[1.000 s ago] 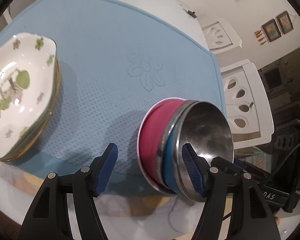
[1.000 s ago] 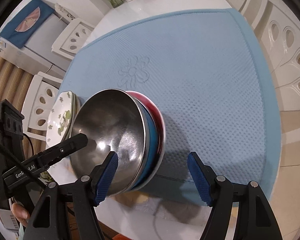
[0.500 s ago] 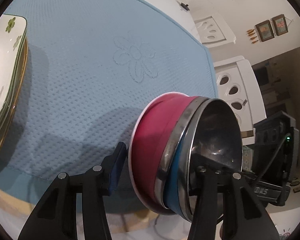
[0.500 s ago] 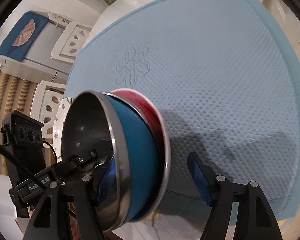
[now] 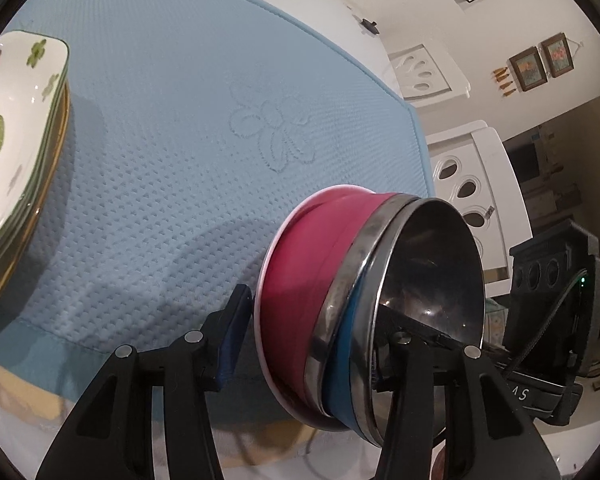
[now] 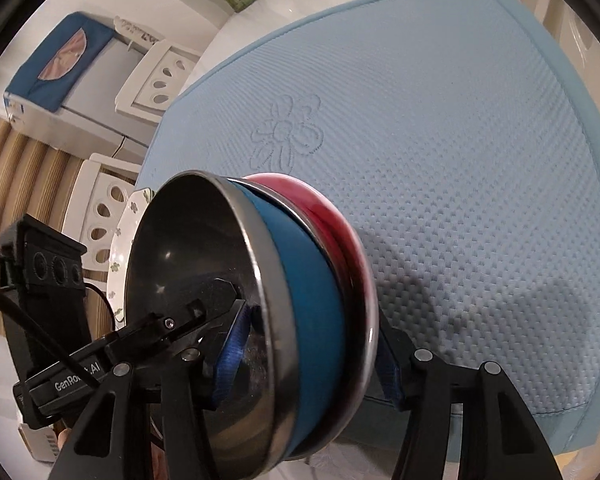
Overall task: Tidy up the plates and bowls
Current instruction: 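Carry the nested bowls with the left gripper over the green-leaf plate stack, then lower the nested bowls onto the center of the plate stack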
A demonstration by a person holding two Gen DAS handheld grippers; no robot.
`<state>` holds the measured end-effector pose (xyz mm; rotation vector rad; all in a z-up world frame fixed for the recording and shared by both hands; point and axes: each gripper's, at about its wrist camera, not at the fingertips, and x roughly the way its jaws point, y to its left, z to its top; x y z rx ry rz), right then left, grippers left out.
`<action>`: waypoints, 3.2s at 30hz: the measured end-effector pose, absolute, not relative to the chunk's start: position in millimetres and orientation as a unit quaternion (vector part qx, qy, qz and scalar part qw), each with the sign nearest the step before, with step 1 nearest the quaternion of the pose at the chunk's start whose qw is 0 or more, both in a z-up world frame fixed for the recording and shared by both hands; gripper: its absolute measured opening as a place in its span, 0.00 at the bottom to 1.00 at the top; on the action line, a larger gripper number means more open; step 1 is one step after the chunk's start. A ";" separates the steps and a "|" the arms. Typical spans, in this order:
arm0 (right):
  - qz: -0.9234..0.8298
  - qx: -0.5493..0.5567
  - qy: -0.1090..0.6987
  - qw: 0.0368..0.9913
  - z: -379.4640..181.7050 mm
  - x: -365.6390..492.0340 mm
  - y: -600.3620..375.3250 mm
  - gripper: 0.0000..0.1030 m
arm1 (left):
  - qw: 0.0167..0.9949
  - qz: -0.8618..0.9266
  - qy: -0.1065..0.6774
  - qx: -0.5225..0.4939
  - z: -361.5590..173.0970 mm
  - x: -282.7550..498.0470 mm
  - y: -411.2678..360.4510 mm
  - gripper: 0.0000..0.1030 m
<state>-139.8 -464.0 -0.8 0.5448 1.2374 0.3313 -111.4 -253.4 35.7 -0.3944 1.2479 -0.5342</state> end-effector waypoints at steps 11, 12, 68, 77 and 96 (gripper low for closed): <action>0.147 0.269 0.578 0.757 13.9 -140.7 -467.0 0.55 | 0.778 -0.210 0.560 -0.190 57.9 -123.6 -251.8 0.43; 0.148 0.275 0.579 0.753 14.0 -140.8 -467.9 0.55 | 0.780 -0.207 0.559 -0.190 59.8 -125.2 -251.5 0.43; 0.032 0.332 0.613 0.716 53.6 -53.7 -224.9 0.53 | 0.733 -0.251 0.607 -0.176 75.6 2.3 2.3 0.45; 0.108 0.333 0.508 0.787 64.6 -102.5 -231.8 0.53 | 0.746 -0.279 0.585 -0.153 90.1 -1.3 12.1 0.46; 0.131 0.380 0.466 0.788 50.5 -116.3 -241.2 0.53 | 0.783 -0.274 0.549 -0.103 114.0 -11.5 11.1 0.47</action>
